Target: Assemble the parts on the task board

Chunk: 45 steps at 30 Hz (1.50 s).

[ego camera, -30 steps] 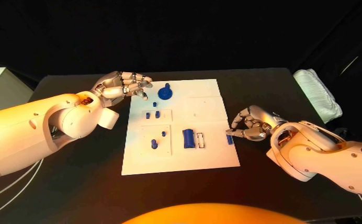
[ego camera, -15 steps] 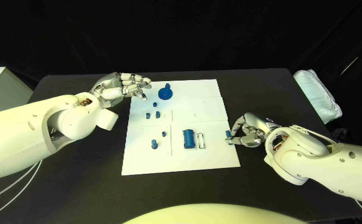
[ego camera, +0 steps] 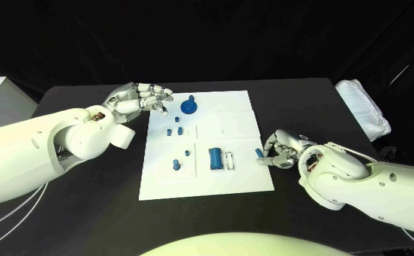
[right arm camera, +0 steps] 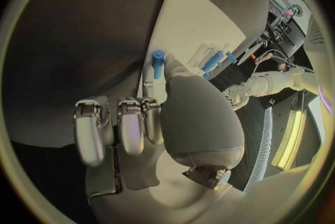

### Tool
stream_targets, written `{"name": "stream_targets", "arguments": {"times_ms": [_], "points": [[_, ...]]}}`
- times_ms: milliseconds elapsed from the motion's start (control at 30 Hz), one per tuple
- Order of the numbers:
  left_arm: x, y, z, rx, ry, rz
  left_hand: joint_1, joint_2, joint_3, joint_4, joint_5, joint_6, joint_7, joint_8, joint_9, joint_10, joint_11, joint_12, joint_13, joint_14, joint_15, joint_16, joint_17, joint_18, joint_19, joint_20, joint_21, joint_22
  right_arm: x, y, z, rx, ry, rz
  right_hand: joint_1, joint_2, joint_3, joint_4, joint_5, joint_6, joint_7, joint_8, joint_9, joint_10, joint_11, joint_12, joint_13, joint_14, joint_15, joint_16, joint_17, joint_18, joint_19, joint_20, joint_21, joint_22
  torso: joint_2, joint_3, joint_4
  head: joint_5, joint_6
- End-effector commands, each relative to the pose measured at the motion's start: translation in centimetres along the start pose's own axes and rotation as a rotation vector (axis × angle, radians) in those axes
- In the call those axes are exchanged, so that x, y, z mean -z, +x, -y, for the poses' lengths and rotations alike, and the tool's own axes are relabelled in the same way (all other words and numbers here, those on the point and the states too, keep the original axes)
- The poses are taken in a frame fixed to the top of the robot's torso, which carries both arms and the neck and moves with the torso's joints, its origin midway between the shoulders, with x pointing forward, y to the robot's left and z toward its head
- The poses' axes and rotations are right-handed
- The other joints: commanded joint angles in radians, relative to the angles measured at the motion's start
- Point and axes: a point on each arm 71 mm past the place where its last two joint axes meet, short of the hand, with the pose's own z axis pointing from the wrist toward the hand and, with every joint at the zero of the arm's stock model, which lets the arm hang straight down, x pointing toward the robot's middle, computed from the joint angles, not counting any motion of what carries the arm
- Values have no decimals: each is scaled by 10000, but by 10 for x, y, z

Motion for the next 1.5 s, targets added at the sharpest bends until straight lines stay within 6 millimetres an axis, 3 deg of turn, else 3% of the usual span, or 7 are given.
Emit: {"name": "stream_targets", "arguments": {"times_ms": [33, 267, 567, 900, 1167, 1500], "points": [[0, 2, 1, 102, 116, -117, -15, 116, -17, 55, 16, 58, -24, 24, -9, 57, 3, -39, -14, -67, -1, -66, 9, 119, -47, -19, -59, 11, 0, 7, -3, 508, 19, -171, 299, 87, 184, -53, 25, -2, -55, -56, -29, 896, -101, -42, 2474, 1039, -59, 34, 2608, -67, 1046, -3, 61, 2632, 11, 3, 13, -19, 6], [1, 1, 1, 93, 102, -85, -23, 120, -21, 65, 15, 57, -22, 24, -10, 57, 5, -41, -15, -66, 0, -67, 11, 119, -46, -18, -62, 11, -2, 8, -7, 709, -28, -67, 912, 114, 960, -240, 32, 25, -90, -138, -40, 885, -140, -67, 2464, 1039, -97, 33, 2606, -67, 1046, -47, 61, 2632, 5, -9, 12, -18, -12], [1, 0, 1, 96, 71, -97, -35, 127, -25, 81, 16, 54, -20, 24, -12, 57, 7, -44, -17, -65, 2, -67, 15, 118, -45, -16, -66, 9, -4, 11, -9, 1213, 44, -301, 1035, -52, 1274, -361, 23, 7, -62, -213, -66, 862, -123, -114, 2443, 1036, -87, 27, 2593, -67, 1046, -47, 61, 2632, -1, -6, -8, -9, -40], [1, 1, 1, 96, 54, -99, -35, 127, -25, 81, 16, 54, -20, 24, -12, 57, 7, -44, -17, -65, 2, -67, 15, 118, -45, -16, -66, 9, -4, 13, -16, 1450, -139, -292, 1123, -148, 1710, -511, 27, 62, -45, -287, -101, 864, -104, -111, 2446, 1037, -66, 29, 2598, -67, 1046, -29, 61, 2632, -6, 0, 16, -44, -29], [1, 1, 1, 97, 54, -101, -35, 127, -25, 81, 16, 54, -20, 24, -12, 57, 7, -44, -17, -65, 2, -67, 15, 118, -45, -16, -66, 9, 3, 9, -27, 526, -415, 134, 1019, -153, 1997, -547, 15, 166, -76, -293, -106, 935, -130, 34, 2516, 1044, -86, 43, 2627, -67, 1046, -39, 61, 2632, 3, 3, 10, -34, -28], [0, 2, 1, 103, 59, -122, -35, 127, -25, 81, 16, 54, -20, 24, -12, 57, 7, -44, -17, -65, 2, -67, 15, 118, -45, -16, -66, 9, 9, -6, -42, -1405, -557, 495, 567, -327, 2218, -474, -7, 282, -114, -294, -91, 1035, -160, 250, 2618, 1044, -112, 43, 2627, -67, 1046, -64, 61, 2632, 0, -3, 12, -91, -67]]}}
